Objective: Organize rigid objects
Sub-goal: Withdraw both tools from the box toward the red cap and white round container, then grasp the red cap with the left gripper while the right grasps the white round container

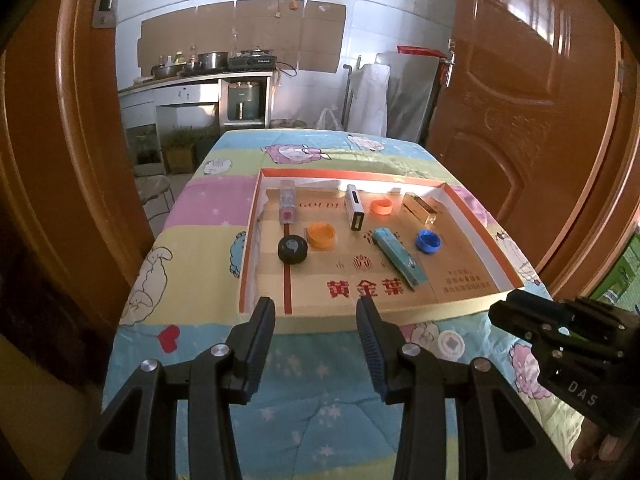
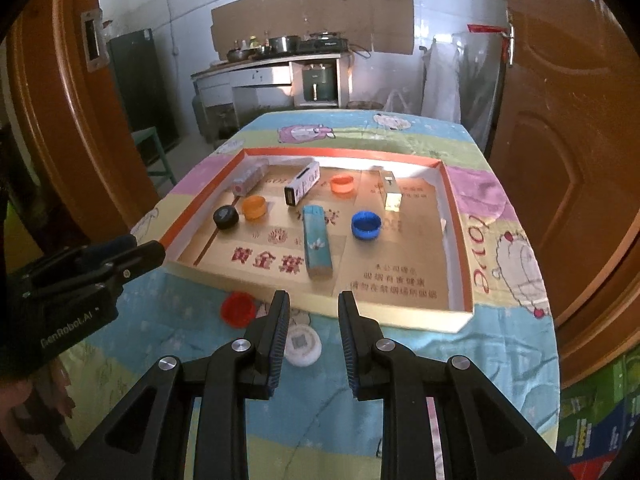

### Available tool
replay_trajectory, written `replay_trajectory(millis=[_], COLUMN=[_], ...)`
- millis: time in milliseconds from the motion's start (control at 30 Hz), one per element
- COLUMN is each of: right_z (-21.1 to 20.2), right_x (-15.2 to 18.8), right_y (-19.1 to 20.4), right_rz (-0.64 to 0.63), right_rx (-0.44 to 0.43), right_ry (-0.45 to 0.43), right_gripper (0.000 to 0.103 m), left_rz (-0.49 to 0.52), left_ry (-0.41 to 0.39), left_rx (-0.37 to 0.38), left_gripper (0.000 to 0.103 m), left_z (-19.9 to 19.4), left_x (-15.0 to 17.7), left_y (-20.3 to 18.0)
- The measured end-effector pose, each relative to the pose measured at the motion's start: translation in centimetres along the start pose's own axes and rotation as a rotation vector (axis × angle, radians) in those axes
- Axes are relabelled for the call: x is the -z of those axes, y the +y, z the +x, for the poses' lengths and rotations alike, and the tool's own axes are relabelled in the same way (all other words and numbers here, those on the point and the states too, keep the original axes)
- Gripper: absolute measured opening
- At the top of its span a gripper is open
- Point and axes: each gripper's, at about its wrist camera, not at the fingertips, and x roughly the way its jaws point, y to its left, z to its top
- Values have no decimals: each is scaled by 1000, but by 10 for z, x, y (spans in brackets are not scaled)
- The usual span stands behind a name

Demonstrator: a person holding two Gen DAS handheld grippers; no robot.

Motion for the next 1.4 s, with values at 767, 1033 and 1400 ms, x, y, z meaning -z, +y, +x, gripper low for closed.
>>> replay_trajectory(millis=[767,1033,1400], right_z=[39,51,43], right_x=[41,35,37], right_y=[4,7,-3], right_rz=[13,-5,1], right_rx=[-39,-44,-35], right_ry=[78,80,58], right_gripper=[32,32,30], left_rz=[44,62,114], left_ry=[57,80,122], left_rx=[44,60,81], left_gripper=[42,42,42], left_z=[18,29,52], left_x=[29,32,34], left_y=[-17,-22,-43])
